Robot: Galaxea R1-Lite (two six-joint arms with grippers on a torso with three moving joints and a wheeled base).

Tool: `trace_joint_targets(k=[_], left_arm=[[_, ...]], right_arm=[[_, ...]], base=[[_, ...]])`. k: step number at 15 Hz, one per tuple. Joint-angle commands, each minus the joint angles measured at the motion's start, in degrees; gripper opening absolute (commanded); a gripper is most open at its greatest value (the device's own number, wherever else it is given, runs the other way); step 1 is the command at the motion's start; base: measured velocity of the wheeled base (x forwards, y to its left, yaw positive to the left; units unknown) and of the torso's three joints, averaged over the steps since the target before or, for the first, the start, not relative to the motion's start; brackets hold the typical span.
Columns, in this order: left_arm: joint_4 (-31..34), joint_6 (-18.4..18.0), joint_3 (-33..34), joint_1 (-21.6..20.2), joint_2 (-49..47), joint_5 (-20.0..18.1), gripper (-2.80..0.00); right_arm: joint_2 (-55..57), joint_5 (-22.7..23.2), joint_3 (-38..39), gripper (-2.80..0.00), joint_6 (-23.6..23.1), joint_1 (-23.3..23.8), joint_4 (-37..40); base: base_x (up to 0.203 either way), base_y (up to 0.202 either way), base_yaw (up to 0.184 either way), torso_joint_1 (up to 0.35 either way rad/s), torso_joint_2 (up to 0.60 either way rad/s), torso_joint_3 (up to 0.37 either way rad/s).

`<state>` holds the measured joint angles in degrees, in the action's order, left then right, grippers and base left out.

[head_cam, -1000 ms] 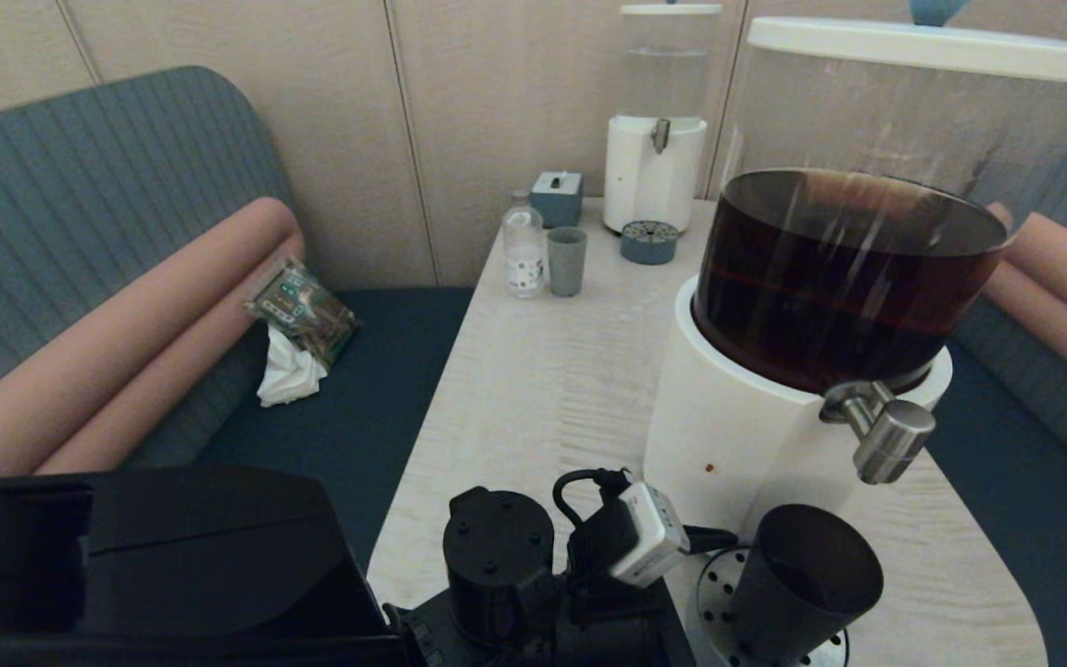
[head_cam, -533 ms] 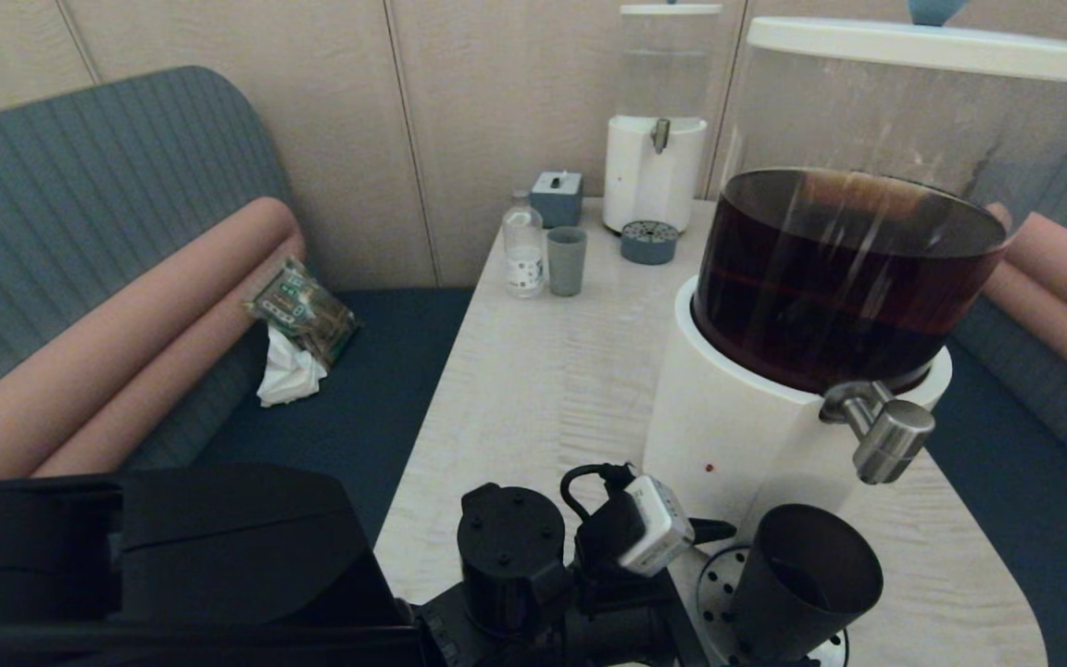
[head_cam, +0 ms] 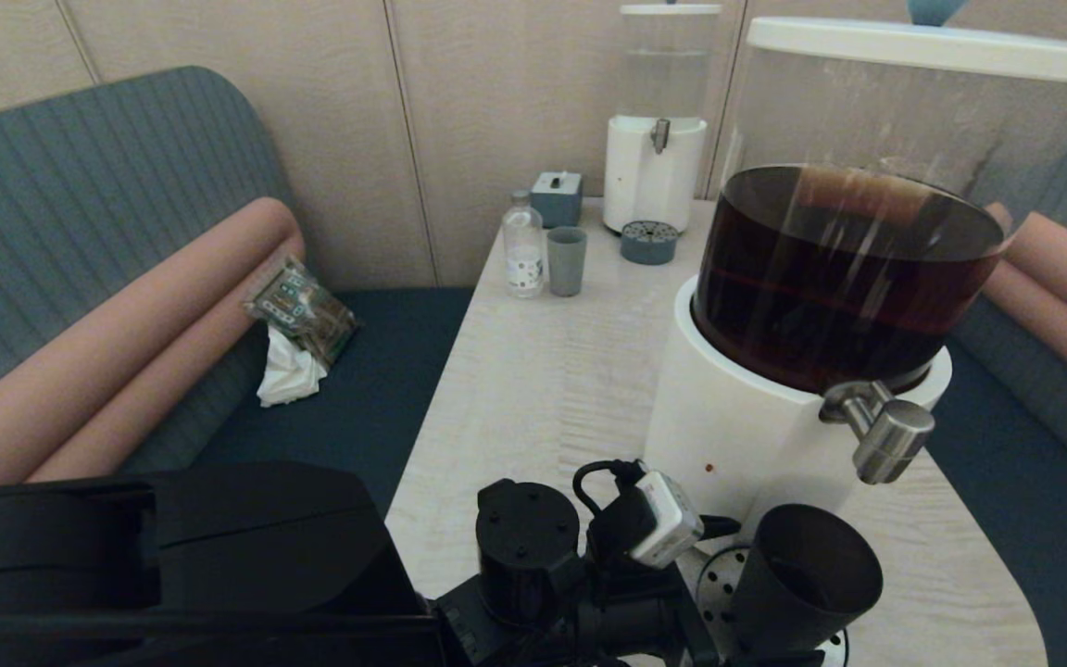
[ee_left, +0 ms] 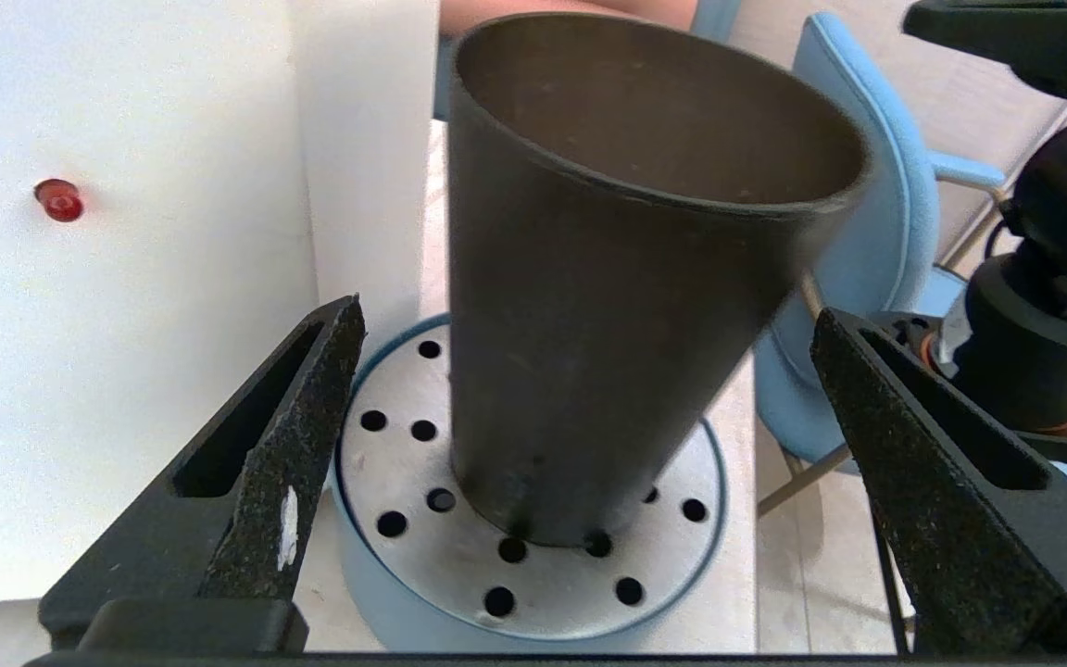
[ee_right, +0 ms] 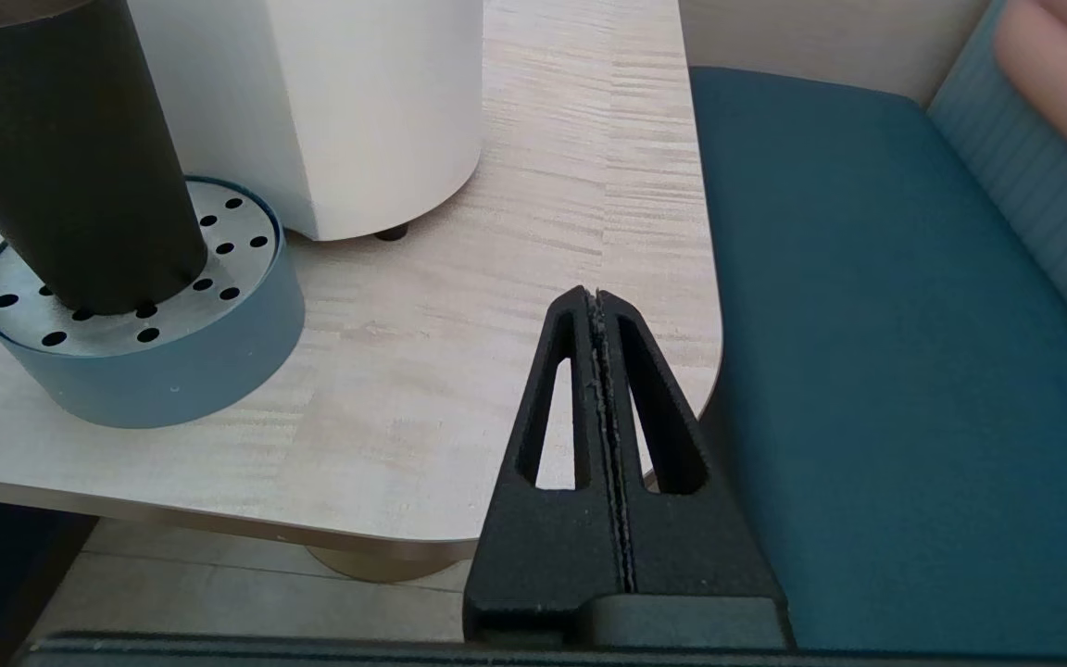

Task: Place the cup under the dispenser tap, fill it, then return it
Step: Place the cup next to the water dispenser

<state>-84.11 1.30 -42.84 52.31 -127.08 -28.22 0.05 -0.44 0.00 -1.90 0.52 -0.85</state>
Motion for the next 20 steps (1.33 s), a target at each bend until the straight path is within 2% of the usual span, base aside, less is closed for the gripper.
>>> trace_joint_targets(k=[1,20], left_arm=[[-0.3,0.0,-0.9,0.0,-0.6,-0.2,0.00],[0.4,0.3,-5.6,0.1,-3.2,-0.3,0.00]], right_arm=[[0.0,0.0,0.2,-2.80,0.0,0.0,0.0],[0.0,0.0,0.2,-2.80,0.0,0.0,0.0]], base=[[0.000,0.000,0.000,0.000,0.00,0.000],[0.000,0.000,0.000,0.000,0.00,0.000]])
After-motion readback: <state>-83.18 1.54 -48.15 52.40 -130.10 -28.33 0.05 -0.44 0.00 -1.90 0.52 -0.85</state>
